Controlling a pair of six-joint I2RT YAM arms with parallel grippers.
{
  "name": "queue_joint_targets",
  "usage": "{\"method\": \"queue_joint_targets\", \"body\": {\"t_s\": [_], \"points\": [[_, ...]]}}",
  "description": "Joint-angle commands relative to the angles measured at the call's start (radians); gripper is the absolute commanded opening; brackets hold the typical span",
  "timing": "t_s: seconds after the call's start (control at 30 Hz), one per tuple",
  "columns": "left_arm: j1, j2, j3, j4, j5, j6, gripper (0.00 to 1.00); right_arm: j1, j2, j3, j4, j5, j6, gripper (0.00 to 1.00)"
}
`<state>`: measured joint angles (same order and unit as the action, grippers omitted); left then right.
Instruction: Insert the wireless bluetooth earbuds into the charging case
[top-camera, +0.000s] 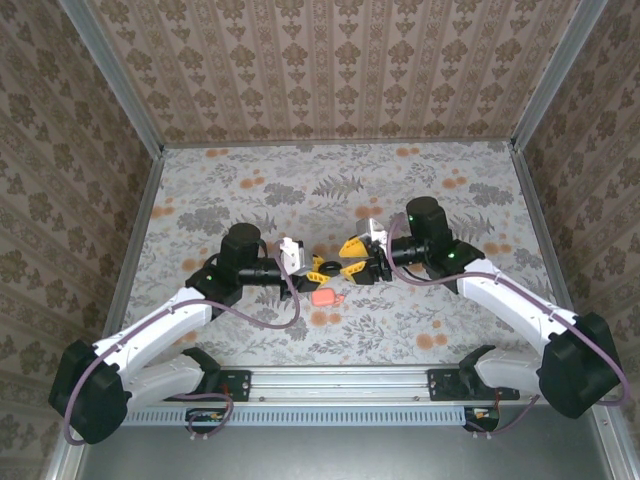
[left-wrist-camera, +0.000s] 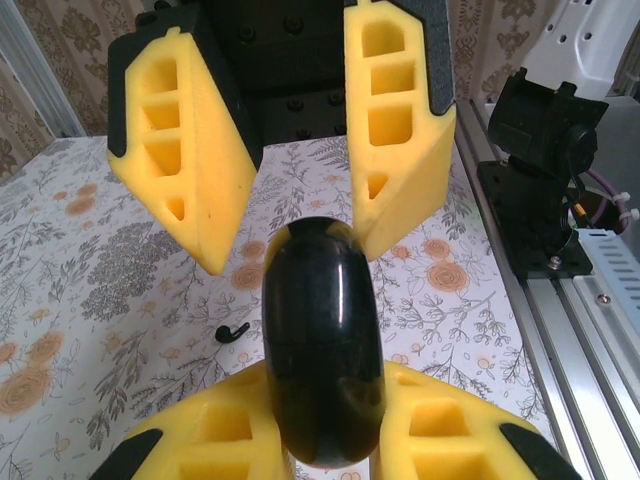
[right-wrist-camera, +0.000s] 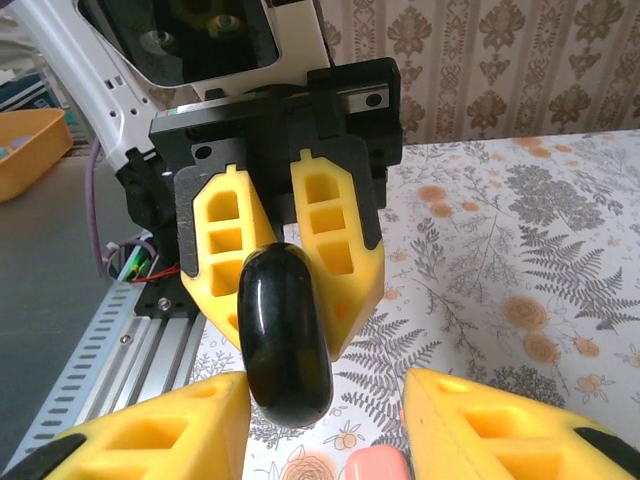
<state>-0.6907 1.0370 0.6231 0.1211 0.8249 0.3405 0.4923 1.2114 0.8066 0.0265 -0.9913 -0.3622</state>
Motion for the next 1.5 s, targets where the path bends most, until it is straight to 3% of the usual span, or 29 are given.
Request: {"method": "queue_joint_targets", "body": {"t_s": [0.0,0.13,0.43,0.6,0.73,0.97,1.13,1.33,1.47], "points": [[-0.001,-0.006,0.008,0.035,0.067,-0.021,0.09,0.005,0.026,0.05,0.017,-0.049,0.007,0.45],[-0.001,-0.008,0.007,0.051,0.07,-0.033,0.09,0.012,0.047,0.07,0.007,-0.077,-0.004,0.43],[0.002,0.0,0.01,0.076,0.067,-0.079,0.1,0.019,0.057,0.106,-0.062,-0.107,-0.042,0.2],[-0.002,0.001,0.017,0.059,0.048,-0.068,0.38,0.019,0.034,0.118,-0.153,-0.043,-0.119,0.14],[-0.007,-0.003,0.037,-0.02,0.026,-0.02,0.43,0.024,0.024,0.166,-0.316,0.057,-0.231,0.13],[-0.013,0.005,0.044,-0.029,0.024,-0.007,0.41,0.032,0.022,0.174,-0.328,0.083,-0.25,0.13],[-0.017,0.006,0.044,-0.024,0.026,-0.008,0.31,0.044,0.03,0.175,-0.327,0.082,-0.245,0.14],[-0.017,0.001,0.039,-0.031,0.019,-0.001,0.32,0.052,0.036,0.171,-0.3,0.068,-0.221,0.14],[-0.018,0.002,0.04,-0.043,0.018,0.008,0.19,0.054,0.037,0.171,-0.29,0.058,-0.209,0.16]]}}
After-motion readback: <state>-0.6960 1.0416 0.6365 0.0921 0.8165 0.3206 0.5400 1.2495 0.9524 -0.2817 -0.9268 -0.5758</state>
